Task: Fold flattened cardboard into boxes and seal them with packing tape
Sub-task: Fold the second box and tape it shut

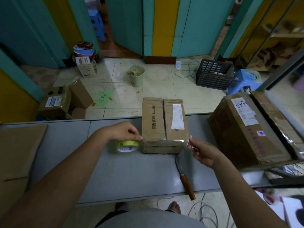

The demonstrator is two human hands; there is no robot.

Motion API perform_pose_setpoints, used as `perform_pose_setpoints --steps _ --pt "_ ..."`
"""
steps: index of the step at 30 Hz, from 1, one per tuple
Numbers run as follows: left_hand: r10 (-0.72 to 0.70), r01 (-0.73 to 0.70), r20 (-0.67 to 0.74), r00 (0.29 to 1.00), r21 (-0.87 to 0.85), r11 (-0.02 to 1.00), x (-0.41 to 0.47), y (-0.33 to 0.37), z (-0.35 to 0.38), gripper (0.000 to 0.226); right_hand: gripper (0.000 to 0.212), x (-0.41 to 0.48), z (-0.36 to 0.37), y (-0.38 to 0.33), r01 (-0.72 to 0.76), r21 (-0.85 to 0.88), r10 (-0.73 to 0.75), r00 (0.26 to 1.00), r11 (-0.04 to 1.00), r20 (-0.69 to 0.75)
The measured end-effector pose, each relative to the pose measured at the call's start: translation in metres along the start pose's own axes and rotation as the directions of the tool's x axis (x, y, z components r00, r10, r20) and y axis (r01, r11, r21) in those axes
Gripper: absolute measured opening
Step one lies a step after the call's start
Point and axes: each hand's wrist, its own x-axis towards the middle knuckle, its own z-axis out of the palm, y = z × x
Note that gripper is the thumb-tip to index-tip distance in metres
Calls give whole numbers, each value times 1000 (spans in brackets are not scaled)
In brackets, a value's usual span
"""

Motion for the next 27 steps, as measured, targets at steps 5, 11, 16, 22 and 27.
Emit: perform_pose_setpoints --steps 5,11,16,22,27 --pt "-7 7 5 1000 21 1000 1 1 -2 15 61 2 1 4 -29 -62 24 996 998 -91" --pt "-6 6 -5 1000 7 1000 0 0 0 15 39 6 22 35 -221 351 206 975 910 82" --pt "-12 12 2 1000 -54 998 -9 5 12 25 54 8 39 29 -174 509 173 984 843 50" --pt "25 -34 -42 999 -239 970 -19 24 61 18 32 25 59 -19 -83 509 126 991 857 -49" --pt "-102 -37 -273 957 -462 886 -20 40 106 25 28 30 70 -40 42 415 20 989 909 -145"
